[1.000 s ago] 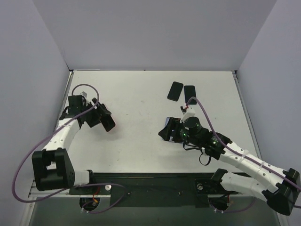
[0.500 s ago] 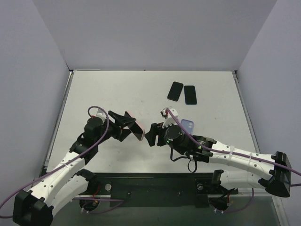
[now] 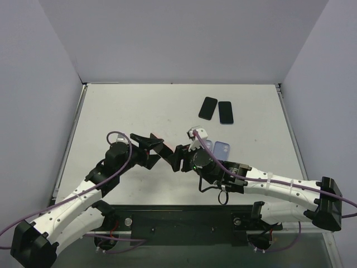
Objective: Take the phone out of the phone case
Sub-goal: Adjust the phone.
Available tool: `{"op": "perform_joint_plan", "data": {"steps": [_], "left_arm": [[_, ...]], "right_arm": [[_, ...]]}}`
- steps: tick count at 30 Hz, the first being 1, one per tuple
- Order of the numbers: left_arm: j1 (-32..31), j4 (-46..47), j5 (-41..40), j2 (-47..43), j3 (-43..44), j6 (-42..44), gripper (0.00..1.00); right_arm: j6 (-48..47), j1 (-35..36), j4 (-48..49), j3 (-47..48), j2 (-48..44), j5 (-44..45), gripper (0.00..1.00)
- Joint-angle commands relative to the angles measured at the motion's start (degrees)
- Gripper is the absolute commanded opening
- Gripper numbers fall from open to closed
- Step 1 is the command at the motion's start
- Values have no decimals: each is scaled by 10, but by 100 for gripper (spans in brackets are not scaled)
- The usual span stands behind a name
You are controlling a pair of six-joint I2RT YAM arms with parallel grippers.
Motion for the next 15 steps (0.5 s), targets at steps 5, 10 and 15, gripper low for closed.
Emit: {"op": "perform_joint_plan", "data": {"steps": [5,10,15], "left_arm": [[-31,62,-30,-27,11,-70,0],[-42,57,-38,-37,9,-88,0],[-49,76,-36,-39,-6,-104,0]], "right_arm": [[0,3,36,28,52,33,42],[3,3,43,40,70,45,25],[-2,4,58,37,65,40,1]]}}
